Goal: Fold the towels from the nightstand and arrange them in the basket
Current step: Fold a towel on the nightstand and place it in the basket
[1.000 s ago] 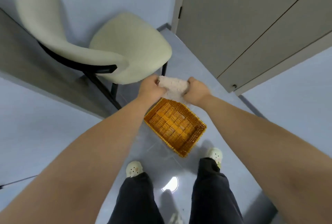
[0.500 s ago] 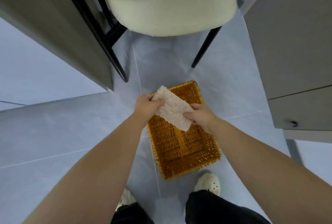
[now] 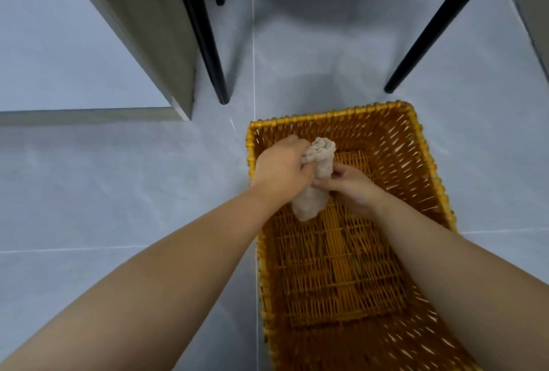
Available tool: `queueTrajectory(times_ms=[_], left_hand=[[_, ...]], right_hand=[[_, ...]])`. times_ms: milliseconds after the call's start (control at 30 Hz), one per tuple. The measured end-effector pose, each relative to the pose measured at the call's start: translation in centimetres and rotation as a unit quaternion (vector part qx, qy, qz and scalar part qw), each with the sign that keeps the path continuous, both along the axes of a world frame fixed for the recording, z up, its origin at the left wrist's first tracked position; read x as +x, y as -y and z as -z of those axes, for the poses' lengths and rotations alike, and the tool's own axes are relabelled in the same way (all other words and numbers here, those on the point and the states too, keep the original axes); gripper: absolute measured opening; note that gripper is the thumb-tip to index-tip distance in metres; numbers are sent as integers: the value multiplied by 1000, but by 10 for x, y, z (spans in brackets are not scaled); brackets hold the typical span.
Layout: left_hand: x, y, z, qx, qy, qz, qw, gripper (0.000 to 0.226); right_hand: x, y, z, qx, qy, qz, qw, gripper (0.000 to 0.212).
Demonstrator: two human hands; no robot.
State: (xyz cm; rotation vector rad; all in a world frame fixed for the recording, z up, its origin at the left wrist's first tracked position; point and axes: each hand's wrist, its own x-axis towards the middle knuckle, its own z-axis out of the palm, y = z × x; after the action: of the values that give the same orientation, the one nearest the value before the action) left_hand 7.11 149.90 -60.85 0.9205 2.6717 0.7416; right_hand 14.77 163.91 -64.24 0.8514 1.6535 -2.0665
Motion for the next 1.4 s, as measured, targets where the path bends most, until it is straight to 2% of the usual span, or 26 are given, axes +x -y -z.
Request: queueTrajectory(times_ms=[100,200,267,333,367,467,500,600,700,767,833,900,967,1033,1067,1133,1200,1267,1400], left_hand=[[-1,0,0,17,-58,-11,998,27],[-2,9,2,50,-130,-42,989,40],[-3,18,5,68,-107,-115,985,56],[-3,24,9,120,1,-229,966,63],[-5,27,10,163,85,-282,942,63],[-8,40,16,282,361,-371,808,50],[-7,46,21,286,417,-361,784,51],[2,58,41,284,496,-307,761,78],[6,59,55,307,538,-294,728,84],[6,59,52,322,521,-296,733,81],[7,59,50,318,495,-297,752,75],[7,59,49,304,474,-304,768,74],[7,58,47,295,459,-311,778,69],[7,58,46,289,443,-311,790,60],[7,58,45,288,436,-310,795,55],[7,57,44,285,422,-312,802,49],[7,57,43,287,419,-320,800,48],[8,56,41,284,416,-320,803,48],[8,56,37,264,415,-316,811,52]], right_hand=[[-4,-1,0,11,-5,-32,999,62],[-3,-2,1,25,22,-30,999,32],[-4,-3,5,40,43,3,998,19],[-7,0,10,64,60,36,995,19],[-9,4,14,82,63,37,994,22],[-16,24,22,133,74,25,988,33],[-18,32,24,139,80,31,987,36],[-25,53,34,175,100,43,978,38],[-26,67,39,253,94,27,962,33],[-26,72,43,325,55,-7,944,37],[-26,76,45,417,32,-51,907,42],[-23,76,48,518,5,-73,852,48],[-15,74,49,612,-88,-87,781,47],[-8,72,50,654,-199,-120,720,42],[-7,71,52,662,-225,-155,698,45],[-3,71,54,655,-200,-262,679,57],[-2,74,60,641,-122,-348,673,61],[-4,81,68,637,-64,-372,673,63],[-15,92,69,618,-16,-373,692,62]])
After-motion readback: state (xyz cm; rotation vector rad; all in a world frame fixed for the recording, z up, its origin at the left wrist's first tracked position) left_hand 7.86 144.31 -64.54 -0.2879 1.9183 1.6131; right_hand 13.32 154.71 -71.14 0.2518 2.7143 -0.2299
